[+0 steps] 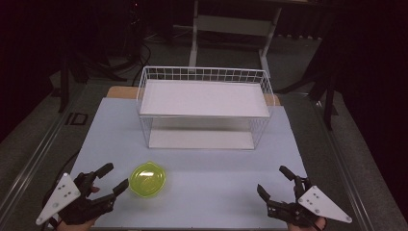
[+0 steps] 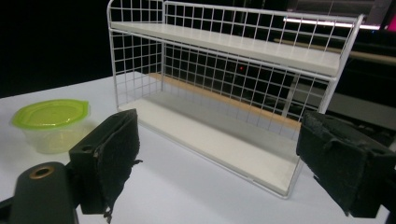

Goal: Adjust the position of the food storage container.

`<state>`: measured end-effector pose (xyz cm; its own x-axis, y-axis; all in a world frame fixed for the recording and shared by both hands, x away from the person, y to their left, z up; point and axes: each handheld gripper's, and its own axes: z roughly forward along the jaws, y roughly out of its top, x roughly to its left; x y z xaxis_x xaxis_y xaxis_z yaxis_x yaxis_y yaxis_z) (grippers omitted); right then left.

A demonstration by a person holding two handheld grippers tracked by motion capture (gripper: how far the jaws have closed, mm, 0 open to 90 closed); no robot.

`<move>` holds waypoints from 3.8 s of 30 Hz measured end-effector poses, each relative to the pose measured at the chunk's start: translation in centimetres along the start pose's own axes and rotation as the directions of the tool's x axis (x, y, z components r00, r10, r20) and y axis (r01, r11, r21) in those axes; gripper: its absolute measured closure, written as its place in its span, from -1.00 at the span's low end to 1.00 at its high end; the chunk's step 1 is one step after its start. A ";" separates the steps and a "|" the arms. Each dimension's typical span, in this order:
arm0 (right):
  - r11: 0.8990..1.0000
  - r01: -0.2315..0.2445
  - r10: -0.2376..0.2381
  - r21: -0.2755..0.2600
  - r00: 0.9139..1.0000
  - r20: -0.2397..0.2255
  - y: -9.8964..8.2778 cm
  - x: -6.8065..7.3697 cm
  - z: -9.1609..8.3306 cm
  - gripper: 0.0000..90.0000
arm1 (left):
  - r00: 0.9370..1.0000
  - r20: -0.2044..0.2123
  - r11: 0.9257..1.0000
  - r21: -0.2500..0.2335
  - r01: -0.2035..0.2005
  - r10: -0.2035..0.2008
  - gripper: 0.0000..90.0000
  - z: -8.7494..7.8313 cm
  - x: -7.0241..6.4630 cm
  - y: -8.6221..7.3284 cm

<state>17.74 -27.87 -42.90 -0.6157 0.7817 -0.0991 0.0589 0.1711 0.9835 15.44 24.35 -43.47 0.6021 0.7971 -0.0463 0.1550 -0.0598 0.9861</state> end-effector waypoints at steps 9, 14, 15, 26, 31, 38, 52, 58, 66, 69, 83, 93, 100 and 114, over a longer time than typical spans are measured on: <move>1.000 0.010 -0.008 0.024 0.998 -0.058 -0.1 0.6 0.5 -0.70 | 0.986 -0.145 0.979 0.178 0.102 -0.076 0.79 1.3 3.3 -0.9; 1.000 0.022 -0.021 0.015 0.997 -0.077 0.0 0.9 0.4 -0.70 | 0.978 -0.195 0.954 0.272 0.127 -0.074 1.00 2.0 4.2 -2.7; 1.000 0.021 -0.020 0.013 0.997 -0.078 0.1 0.9 0.4 -0.70 | 0.978 -0.195 0.954 0.272 0.127 -0.074 1.00 2.0 4.2 -2.7; 1.000 0.024 -0.023 0.008 0.995 -0.095 0.1 1.2 0.4 -0.70 | 0.974 -0.171 0.839 0.498 0.217 -0.151 1.00 4.6 4.6 -6.0; 1.000 0.023 -0.022 0.012 0.995 -0.099 0.1 1.2 0.5 -0.70 | 0.982 -0.112 0.832 0.521 0.190 -0.154 1.00 5.6 4.0 -7.0; 1.000 0.015 -0.013 0.014 0.994 -0.106 0.0 1.2 0.5 -0.70 | 0.982 -0.081 0.800 0.570 0.187 -0.171 1.00 7.3 3.4 -7.5; 1.000 0.020 -0.018 0.017 0.994 -0.112 0.0 1.3 0.6 -0.70 | 0.980 0.018 0.772 0.618 0.145 -0.198 1.00 11.3 0.7 -7.1; 1.000 0.019 -0.017 0.013 0.994 -0.108 0.1 1.2 0.4 -0.70 | 0.977 0.093 0.778 0.621 0.095 -0.193 1.00 12.7 -1.0 -7.0; 1.000 0.018 -0.017 0.012 0.994 -0.109 0.1 1.1 0.4 -0.70 | 0.975 0.070 0.774 0.621 0.123 -0.212 1.00 12.4 -1.1 -7.0; 1.000 0.016 -0.015 0.011 0.994 -0.108 0.1 1.1 0.4 -0.70 | 0.974 0.050 0.779 0.611 0.145 -0.221 1.00 12.0 -1.0 -7.0; 1.000 0.023 -0.022 0.012 0.993 -0.120 0.1 1.2 0.3 -0.70 | 0.957 0.145 0.758 0.644 0.101 -0.251 1.00 14.9 -4.3 -7.0; 1.000 0.022 -0.021 0.008 0.993 -0.119 0.1 0.9 0.1 -0.70 | 0.943 0.212 0.761 0.646 0.062 -0.256 1.00 18.1 -6.8 -6.3; 1.000 0.017 -0.016 0.007 0.993 -0.115 0.0 0.7 0.0 -0.70 | 0.961 0.124 0.754 0.648 0.111 -0.248 1.00 17.1 -4.4 -6.4; 1.000 0.015 -0.014 0.013 0.992 -0.124 -0.1 0.7 0.2 -0.70 | 0.961 0.130 0.787 0.606 0.118 -0.244 1.00 20.8 -2.7 -6.0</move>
<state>17.49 -27.22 -43.12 -0.7091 0.6989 -0.0929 0.0598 0.1910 0.9798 29.20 10.09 -52.60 0.6424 0.7029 -0.3054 0.6673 -0.3170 0.6739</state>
